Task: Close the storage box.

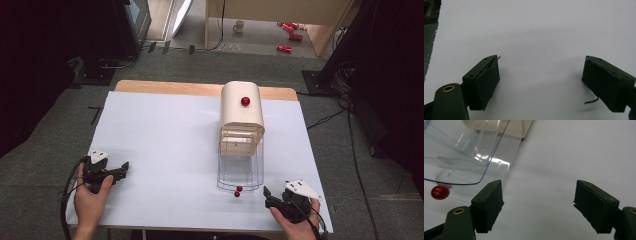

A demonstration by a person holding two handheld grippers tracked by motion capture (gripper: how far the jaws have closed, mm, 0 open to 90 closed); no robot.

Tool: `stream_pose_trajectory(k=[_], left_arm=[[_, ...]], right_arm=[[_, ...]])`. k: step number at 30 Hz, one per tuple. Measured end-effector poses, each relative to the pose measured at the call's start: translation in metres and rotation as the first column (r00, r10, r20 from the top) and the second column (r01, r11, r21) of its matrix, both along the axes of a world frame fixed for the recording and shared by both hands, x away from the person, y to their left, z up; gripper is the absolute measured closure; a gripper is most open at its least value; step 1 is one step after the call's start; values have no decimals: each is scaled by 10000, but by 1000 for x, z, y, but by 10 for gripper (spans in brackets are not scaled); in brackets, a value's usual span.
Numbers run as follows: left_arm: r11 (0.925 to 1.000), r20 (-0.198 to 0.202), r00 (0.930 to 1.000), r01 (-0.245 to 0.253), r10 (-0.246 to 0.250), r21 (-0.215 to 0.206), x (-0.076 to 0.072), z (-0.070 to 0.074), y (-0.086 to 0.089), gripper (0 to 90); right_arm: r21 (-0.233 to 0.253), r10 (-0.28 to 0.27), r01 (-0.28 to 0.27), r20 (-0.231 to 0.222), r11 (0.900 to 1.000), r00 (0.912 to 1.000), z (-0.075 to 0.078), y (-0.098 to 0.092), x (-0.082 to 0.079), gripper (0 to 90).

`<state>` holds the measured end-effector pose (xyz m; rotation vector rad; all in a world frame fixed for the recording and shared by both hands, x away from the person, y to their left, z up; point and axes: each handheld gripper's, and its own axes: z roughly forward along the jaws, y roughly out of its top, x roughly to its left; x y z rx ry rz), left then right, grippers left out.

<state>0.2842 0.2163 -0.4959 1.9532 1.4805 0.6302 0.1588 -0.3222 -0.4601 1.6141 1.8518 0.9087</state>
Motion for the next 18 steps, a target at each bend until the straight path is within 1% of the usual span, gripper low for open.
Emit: stream_pose_trajectory(k=[2, 5, 7, 12, 16, 17, 18], left_arm=[[10000, 1, 10000, -2, 2, -3, 0, 0, 0, 144], [10000, 3, 10000, -2, 2, -6, 0, 0, 0, 144], [10000, 3, 10000, -2, 2, -4, 0, 0, 0, 144], [10000, 0, 10000, 0, 0, -3, 0, 0, 0, 144], [10000, -3, 10000, 1, -1, 1, 0, 0, 0, 144], [10000, 2, 10000, -3, 3, -1, 0, 0, 0, 144], [10000, 0, 10000, 0, 0, -1, 0, 0, 0, 144]], right_arm=[[18, 14, -14, 22, 10000, 10000, 1, 2, -2, 245], [51, 179, -180, 106, 9998, 9998, 3, 9, -8, 262], [82, 255, -256, 113, 9996, 9996, 5, 13, -11, 286], [133, 396, -400, 313, 9991, 9987, 10, 21, -16, 347], [145, 535, -542, 402, 9984, 9978, 13, 26, -19, 372], [170, 567, -574, 386, 9982, 9976, 13, 27, -20, 378], [290, 622, -632, 353, 9976, 9974, 14, 30, -21, 401]])
